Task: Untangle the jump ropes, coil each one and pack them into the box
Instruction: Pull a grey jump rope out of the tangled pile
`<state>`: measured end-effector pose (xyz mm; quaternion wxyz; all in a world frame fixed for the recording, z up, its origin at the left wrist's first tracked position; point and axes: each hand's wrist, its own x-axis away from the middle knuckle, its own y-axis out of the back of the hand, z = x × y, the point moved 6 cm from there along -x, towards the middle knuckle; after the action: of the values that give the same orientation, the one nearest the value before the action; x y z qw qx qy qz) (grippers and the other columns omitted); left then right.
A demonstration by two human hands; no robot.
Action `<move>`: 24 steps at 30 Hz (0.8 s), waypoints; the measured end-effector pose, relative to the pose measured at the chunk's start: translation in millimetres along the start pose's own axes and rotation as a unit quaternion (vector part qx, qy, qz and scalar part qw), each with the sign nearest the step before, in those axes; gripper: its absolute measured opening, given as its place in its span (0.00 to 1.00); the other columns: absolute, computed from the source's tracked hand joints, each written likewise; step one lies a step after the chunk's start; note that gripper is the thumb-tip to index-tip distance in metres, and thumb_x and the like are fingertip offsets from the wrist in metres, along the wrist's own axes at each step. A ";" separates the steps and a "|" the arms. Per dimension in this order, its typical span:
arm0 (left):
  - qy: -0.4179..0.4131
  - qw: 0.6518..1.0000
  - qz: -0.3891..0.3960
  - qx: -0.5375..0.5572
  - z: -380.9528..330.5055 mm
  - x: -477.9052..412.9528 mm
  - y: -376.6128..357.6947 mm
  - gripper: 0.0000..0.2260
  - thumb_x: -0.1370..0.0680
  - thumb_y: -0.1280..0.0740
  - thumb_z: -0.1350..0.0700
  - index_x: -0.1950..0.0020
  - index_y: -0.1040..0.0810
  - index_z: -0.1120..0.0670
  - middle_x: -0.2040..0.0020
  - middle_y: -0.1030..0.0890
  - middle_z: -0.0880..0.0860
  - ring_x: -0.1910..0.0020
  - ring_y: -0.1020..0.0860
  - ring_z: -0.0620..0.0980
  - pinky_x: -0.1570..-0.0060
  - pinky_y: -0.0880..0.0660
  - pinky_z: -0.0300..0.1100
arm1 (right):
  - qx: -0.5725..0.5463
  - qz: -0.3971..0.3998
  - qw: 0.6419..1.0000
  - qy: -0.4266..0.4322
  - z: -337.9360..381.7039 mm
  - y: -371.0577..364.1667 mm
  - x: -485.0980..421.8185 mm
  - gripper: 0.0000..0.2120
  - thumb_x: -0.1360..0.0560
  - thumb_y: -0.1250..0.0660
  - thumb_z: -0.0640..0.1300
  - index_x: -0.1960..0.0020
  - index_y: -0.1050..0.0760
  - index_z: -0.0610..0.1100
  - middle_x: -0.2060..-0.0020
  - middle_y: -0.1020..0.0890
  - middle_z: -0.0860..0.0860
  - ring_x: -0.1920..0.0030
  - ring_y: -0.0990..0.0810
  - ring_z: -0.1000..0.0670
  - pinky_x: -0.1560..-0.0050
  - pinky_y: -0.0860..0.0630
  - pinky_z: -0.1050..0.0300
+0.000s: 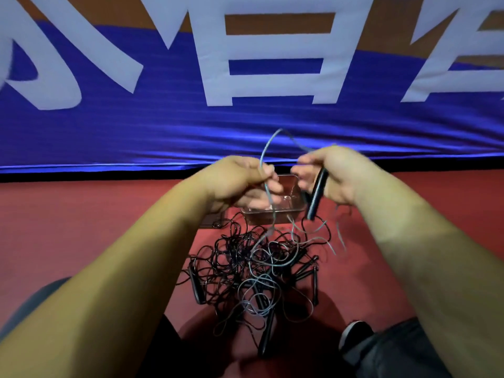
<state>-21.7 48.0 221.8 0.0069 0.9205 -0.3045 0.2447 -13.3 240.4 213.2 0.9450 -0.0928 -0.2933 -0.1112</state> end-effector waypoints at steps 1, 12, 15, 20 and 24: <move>-0.020 0.998 -0.013 0.058 -7.0 -0.9 2.7 0.08 0.14 0.37 0.55 0.45 0.21 0.58 0.51 0.14 0.59 0.55 0.12 0.55 0.57 0.16 0.42 | 0.095 0.046 0.994 -0.033 -11.1 -8.3 6.9 0.09 0.15 0.37 0.40 0.39 0.21 0.41 0.54 0.14 0.44 0.67 0.16 0.50 0.64 0.19 0.54; -0.058 0.972 -0.124 0.193 -18.3 -15.7 33.9 0.20 0.15 0.39 0.42 0.44 0.22 0.59 0.50 0.15 0.56 0.47 0.15 0.57 0.53 0.16 0.49 | 0.039 0.191 0.980 0.042 -1.5 -44.8 42.6 0.12 0.12 0.40 0.42 0.44 0.19 0.38 0.56 0.12 0.42 0.61 0.12 0.46 0.54 0.14 0.53; 0.003 0.995 -0.010 0.100 -7.9 -16.1 10.3 0.30 0.16 0.45 0.35 0.39 0.23 0.62 0.48 0.17 0.61 0.49 0.16 0.60 0.50 0.19 0.51 | -0.110 0.146 0.982 0.053 13.5 -39.1 38.7 0.11 0.13 0.41 0.42 0.45 0.20 0.40 0.60 0.12 0.46 0.63 0.13 0.47 0.56 0.14 0.53; 0.015 0.981 0.125 -0.147 14.5 -8.9 -13.7 0.22 0.14 0.40 0.44 0.42 0.21 0.64 0.50 0.15 0.64 0.47 0.18 0.61 0.42 0.24 0.56 | -0.323 0.084 0.939 0.086 29.0 -19.0 24.7 0.11 0.12 0.43 0.40 0.45 0.23 0.39 0.57 0.11 0.45 0.64 0.13 0.48 0.60 0.14 0.53; 0.021 0.982 0.088 -0.165 21.2 -5.2 -4.2 0.10 0.12 0.42 0.61 0.38 0.23 0.63 0.46 0.15 0.61 0.45 0.15 0.60 0.50 0.21 0.47 | -0.206 0.056 0.975 0.060 23.7 -5.6 14.5 0.16 0.13 0.43 0.40 0.31 0.25 0.34 0.54 0.12 0.42 0.64 0.14 0.50 0.63 0.16 0.55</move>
<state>-13.4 50.8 201.3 0.1434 0.8708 -0.4206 0.2103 -15.8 238.5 241.4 0.9261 -0.2951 -0.2012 -0.1220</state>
